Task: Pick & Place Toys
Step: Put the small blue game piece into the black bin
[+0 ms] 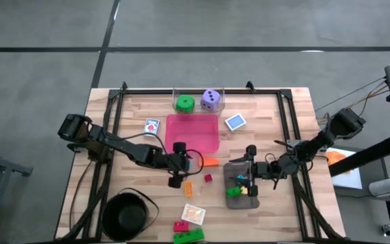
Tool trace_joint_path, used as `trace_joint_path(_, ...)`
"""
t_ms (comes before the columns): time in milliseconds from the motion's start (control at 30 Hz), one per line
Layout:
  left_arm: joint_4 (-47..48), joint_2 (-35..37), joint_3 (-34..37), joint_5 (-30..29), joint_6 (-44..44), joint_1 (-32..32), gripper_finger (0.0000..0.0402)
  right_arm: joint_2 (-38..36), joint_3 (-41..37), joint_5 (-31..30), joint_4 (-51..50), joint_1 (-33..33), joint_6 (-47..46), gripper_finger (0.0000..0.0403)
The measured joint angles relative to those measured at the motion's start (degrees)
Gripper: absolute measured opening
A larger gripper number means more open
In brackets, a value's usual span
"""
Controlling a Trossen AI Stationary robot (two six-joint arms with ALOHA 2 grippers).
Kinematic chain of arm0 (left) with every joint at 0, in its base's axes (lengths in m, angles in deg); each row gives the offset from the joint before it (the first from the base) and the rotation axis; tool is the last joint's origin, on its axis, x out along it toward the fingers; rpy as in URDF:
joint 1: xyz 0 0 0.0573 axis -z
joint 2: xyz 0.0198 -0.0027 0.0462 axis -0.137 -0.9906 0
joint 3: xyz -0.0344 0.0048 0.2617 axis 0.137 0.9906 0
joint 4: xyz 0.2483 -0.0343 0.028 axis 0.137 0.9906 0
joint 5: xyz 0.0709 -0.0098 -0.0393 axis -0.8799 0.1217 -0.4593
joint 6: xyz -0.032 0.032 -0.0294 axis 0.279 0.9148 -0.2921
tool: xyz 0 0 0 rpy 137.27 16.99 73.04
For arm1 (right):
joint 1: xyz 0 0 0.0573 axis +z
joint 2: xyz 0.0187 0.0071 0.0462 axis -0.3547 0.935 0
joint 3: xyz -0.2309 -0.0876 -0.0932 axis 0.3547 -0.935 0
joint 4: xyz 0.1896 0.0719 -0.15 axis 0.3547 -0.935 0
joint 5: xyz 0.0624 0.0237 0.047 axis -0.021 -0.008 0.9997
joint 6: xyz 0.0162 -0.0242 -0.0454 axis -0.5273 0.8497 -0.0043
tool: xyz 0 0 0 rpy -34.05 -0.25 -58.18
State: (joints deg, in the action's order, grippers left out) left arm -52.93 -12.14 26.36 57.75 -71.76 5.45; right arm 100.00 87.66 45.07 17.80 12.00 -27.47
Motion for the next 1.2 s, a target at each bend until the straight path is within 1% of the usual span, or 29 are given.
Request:
trace_joint_path(200,6.88,0.0,-0.53,0.15,0.91,-0.02,0.0333,-0.08,-0.24,0.01,-0.22,0.0,-0.13,0.0291)
trace_joint_path(600,6.74,-0.05,-0.63,0.42,11.98,-0.2,0.0333,-0.08,-0.22,0.01,-0.36,0.0,-0.14,0.0291)
trace_joint_path(800,6.38,-0.26,-0.63,1.33,13.68,-0.46,0.0333,-0.08,-0.2,0.01,-0.36,-0.02,-0.14,0.0291)
trace_joint_path(867,5.42,-1.21,-0.8,2.38,14.05,-0.57,0.0333,-0.08,-0.18,0.01,-0.36,-0.02,-0.14,0.0291)
trace_joint_path(1000,5.69,-3.49,-2.02,2.61,15.67,-0.62,0.0331,-0.08,-0.13,0.01,-0.38,-0.02,-0.14,0.0291)
trace_joint_path(1200,8.2,-6.34,-3.94,2.47,17.08,-1.95,0.0325,-0.08,0.0,0.01,-0.39,-0.02,-0.16,0.0291)
